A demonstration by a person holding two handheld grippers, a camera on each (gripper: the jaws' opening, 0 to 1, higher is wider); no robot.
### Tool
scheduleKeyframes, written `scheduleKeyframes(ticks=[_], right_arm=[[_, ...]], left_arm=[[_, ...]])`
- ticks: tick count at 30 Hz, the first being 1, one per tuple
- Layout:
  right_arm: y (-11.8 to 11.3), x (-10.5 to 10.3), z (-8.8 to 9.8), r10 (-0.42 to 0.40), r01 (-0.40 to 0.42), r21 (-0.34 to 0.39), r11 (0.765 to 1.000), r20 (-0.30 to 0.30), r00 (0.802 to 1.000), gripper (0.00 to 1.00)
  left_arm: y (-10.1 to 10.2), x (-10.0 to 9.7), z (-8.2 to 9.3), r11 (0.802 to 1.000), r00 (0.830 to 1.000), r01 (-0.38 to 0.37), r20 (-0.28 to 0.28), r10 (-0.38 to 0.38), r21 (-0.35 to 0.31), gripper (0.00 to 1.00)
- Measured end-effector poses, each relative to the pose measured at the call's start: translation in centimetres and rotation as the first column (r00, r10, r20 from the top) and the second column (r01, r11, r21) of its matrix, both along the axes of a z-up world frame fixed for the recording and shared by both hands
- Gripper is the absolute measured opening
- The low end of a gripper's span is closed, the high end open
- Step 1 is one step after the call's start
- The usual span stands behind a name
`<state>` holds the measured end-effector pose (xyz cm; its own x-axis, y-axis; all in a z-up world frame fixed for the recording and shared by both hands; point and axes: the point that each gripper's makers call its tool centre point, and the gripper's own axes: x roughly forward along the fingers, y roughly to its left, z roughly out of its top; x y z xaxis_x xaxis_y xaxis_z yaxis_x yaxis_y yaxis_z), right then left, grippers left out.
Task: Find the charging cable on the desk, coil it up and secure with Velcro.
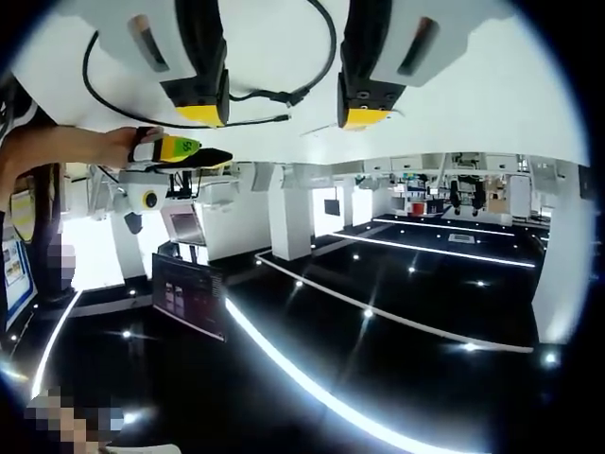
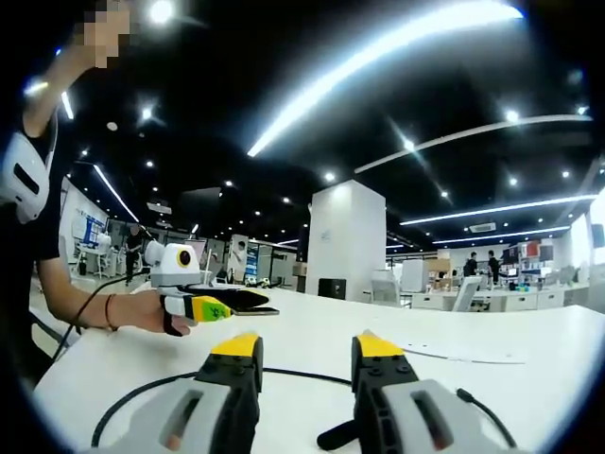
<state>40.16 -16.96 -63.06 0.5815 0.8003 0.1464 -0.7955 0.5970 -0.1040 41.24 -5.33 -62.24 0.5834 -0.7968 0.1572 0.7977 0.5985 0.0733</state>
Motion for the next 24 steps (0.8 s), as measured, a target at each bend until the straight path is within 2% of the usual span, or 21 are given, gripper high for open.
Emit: scheduleKeyframes(ticks=[24], right_arm=[[0.07,-0.09,-0.02,0.001,-0.001,-0.003,1.0,0.004,1.0,0.38]], left_arm=[[0.16,-0.1,0.07,1.0,1.0,-0.005,0.008,0.005,0.0,0.45]])
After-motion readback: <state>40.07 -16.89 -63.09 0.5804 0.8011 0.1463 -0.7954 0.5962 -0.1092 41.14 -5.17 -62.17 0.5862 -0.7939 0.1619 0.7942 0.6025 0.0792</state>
